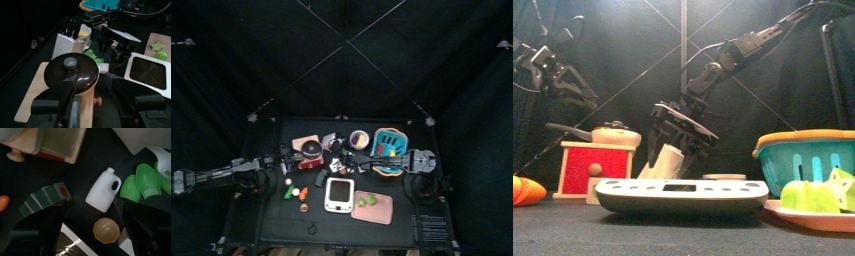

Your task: Grab detergent

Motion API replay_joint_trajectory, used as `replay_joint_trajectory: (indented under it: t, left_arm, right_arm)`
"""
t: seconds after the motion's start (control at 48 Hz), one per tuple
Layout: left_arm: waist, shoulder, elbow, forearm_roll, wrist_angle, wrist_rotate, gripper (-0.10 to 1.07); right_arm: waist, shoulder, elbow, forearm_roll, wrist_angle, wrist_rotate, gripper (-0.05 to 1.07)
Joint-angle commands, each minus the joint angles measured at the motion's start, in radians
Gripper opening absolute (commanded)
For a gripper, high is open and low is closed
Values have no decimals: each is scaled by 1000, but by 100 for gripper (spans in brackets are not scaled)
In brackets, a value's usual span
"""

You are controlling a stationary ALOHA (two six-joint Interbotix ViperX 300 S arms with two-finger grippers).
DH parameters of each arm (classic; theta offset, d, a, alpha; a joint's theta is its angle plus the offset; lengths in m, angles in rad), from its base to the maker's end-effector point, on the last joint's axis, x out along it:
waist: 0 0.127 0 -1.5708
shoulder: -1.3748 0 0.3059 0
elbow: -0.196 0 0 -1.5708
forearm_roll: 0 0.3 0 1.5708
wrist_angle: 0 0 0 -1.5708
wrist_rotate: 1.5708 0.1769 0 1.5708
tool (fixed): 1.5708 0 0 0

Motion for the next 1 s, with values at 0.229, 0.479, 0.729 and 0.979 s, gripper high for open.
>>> replay_joint_trajectory:
  t: [0.229, 0.479, 0.729, 0.979]
  left_arm:
    - [5, 0, -12, 15, -3, 2, 85]
    - [5, 2, -6, 14, -3, 0, 85]
    - [3, 0, -5, 14, -3, 0, 85]
    - [3, 0, -2, 15, -3, 0, 85]
  right_arm:
    - [0, 11, -48, -103, 32, 103, 103]
    - [11, 29, -63, -101, 32, 103, 103]
    - [21, 54, -84, -117, 32, 104, 103]
    - [29, 48, -126, -192, 51, 104, 103]
